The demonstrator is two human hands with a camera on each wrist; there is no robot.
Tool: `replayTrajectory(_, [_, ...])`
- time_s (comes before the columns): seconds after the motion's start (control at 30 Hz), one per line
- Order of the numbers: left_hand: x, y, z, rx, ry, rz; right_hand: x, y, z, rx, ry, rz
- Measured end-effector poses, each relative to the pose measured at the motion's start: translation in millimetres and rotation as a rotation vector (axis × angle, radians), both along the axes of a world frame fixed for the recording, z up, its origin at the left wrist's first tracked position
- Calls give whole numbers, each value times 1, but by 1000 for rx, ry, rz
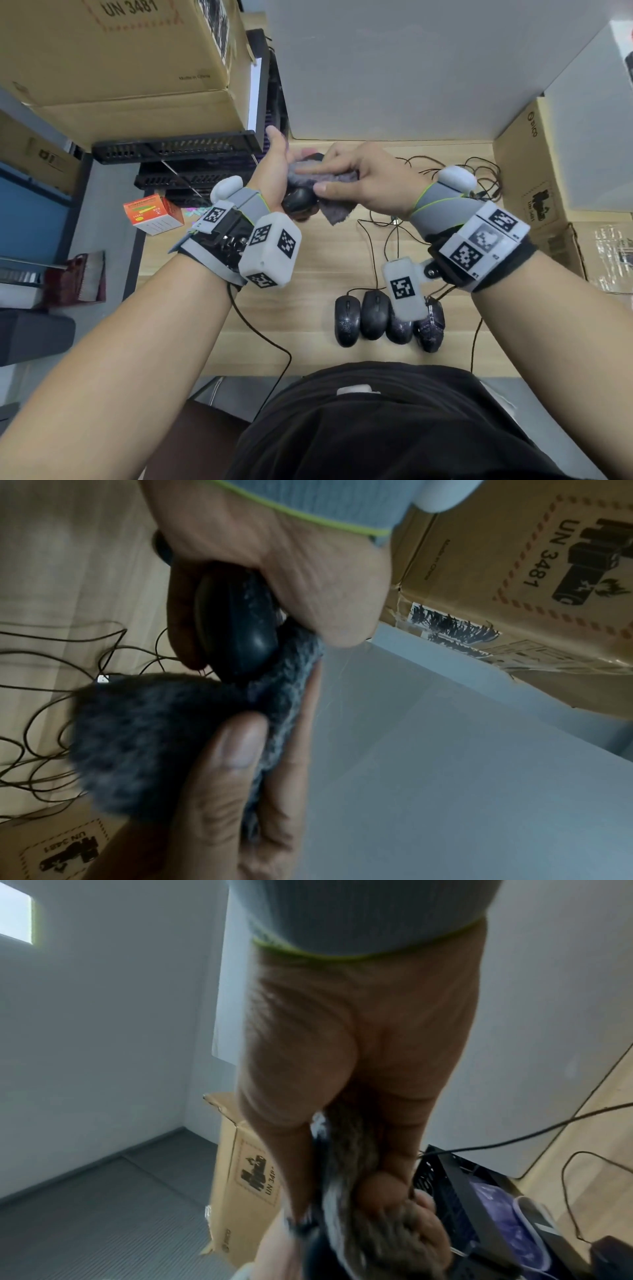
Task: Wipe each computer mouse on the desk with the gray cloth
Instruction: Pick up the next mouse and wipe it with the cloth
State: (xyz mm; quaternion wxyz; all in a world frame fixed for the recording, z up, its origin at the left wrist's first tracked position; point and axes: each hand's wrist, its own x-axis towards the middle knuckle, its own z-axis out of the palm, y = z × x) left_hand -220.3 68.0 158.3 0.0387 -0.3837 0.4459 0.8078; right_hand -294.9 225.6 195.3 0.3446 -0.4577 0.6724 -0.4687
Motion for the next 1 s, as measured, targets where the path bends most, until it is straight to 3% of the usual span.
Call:
replayTrajectory(0.1, [1, 1, -2, -40, -17, -33, -10, 0, 2, 43, 37, 53])
replayTrajectory(0.2, [-1, 5, -3, -89, -43, -188, -26, -5, -10, 97, 21, -222])
replayTrajectory(0.27, [-3, 4, -5, -91, -54, -193, -30, -7, -18, 126, 104, -333])
replayTrajectory(0.33, [-3, 2, -2, -115, -49, -177, -25, -8, -17, 112, 204, -283])
replayTrajectory(0.43, [-1, -1, 2, -189, -99, -122, -13, -4, -4, 49, 102, -56])
replayTrajectory(0.5, [-1, 1, 1, -227, -87, -138, -16, -2, -3, 57, 47, -11])
replayTrajectory(0.6, [-2, 5, -2, -202, -68, -182, -28, -7, -10, 117, 37, -240])
replayTrajectory(0.67, [-5, 4, -2, -185, -46, -230, -31, -10, -18, 222, 124, -369])
replayTrajectory(0.8, [-14, -5, 4, -177, -22, -192, -16, -7, -23, 265, 254, -328])
replayTrajectory(0.93, [-13, -12, 8, -197, -66, -116, -15, -5, -12, 126, 110, -366])
replayTrajectory(1.0, [-13, -9, 8, -199, -102, -78, -19, -6, -8, 66, 123, -388])
